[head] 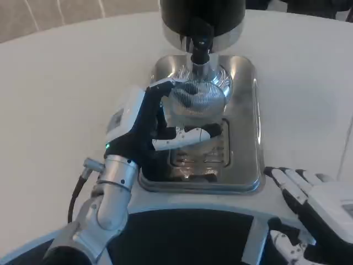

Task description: Grasp the cup under the faucet to collect the drink, then remove the cup.

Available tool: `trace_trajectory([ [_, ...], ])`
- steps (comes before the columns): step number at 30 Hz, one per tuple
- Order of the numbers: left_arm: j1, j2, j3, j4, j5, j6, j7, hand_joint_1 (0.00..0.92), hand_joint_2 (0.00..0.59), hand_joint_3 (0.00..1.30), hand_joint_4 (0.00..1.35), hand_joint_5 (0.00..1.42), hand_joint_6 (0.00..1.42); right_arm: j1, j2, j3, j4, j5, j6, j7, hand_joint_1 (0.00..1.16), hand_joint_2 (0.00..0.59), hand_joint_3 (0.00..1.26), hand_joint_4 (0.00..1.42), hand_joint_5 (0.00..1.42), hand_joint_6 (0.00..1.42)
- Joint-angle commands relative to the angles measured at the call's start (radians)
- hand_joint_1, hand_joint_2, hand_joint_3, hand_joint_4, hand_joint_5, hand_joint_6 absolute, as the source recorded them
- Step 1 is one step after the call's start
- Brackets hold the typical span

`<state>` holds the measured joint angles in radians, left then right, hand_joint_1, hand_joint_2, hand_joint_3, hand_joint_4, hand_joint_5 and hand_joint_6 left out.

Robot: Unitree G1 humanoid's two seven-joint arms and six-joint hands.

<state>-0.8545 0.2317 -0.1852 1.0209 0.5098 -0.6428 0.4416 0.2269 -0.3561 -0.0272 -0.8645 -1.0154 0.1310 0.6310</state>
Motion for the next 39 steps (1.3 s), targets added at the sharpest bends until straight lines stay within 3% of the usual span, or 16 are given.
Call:
trace_trajectory([
  [1, -0.006, 0.020, -0.036, 0.009, 0.041, 0.032, 0.044, 0.527, 0.000, 0.64, 0.70, 0.99, 1.28, 0.022, -0.004, -0.014, -0.010, 0.018, 0.000, 0.005, 0.15, 0.581, 0.00, 0.00, 0.00, 0.00],
  [4, -0.007, 0.030, -0.053, 0.003, 0.053, 0.059, 0.050, 0.365, 0.040, 0.51, 0.49, 0.80, 1.14, 0.023, -0.006, -0.014, -0.003, 0.026, -0.001, 0.000, 0.14, 0.578, 0.00, 0.00, 0.00, 0.00],
  [8, -0.005, 0.050, -0.059, -0.008, 0.054, 0.079, 0.034, 0.265, 0.024, 0.32, 0.28, 0.59, 0.97, 0.013, -0.005, -0.008, 0.010, 0.032, -0.001, -0.006, 0.15, 0.574, 0.00, 0.00, 0.00, 0.00],
  [10, -0.003, 0.060, -0.063, -0.017, 0.053, 0.085, 0.031, 0.224, 0.020, 0.21, 0.17, 0.48, 0.83, 0.009, -0.004, -0.004, 0.015, 0.031, -0.001, -0.007, 0.15, 0.573, 0.00, 0.00, 0.00, 0.00],
  [15, 0.004, 0.088, -0.069, -0.047, 0.054, 0.098, 0.022, 0.193, 0.026, 0.13, 0.08, 0.34, 0.63, -0.001, 0.000, 0.011, 0.025, 0.027, 0.000, -0.008, 0.14, 0.565, 0.00, 0.00, 0.00, 0.00],
  [23, 0.038, 0.136, -0.056, -0.111, 0.028, 0.074, -0.024, 0.175, 0.027, 0.09, 0.03, 0.29, 0.55, -0.014, 0.010, 0.032, 0.042, 0.019, 0.007, -0.016, 0.14, 0.557, 0.00, 0.00, 0.00, 0.00],
  [35, 0.211, 0.265, 0.040, -0.328, -0.083, 0.006, -0.181, 0.156, 0.027, 0.09, 0.03, 0.29, 0.55, -0.082, 0.034, 0.039, 0.072, 0.034, 0.054, -0.022, 0.15, 0.541, 0.00, 0.00, 0.00, 0.00],
  [39, 0.280, 0.294, 0.075, -0.381, -0.100, 0.002, -0.207, 0.148, 0.036, 0.09, 0.09, 0.31, 0.54, -0.129, 0.058, 0.030, 0.091, 0.112, 0.108, -0.007, 0.15, 0.540, 0.00, 0.00, 0.00, 0.00],
])
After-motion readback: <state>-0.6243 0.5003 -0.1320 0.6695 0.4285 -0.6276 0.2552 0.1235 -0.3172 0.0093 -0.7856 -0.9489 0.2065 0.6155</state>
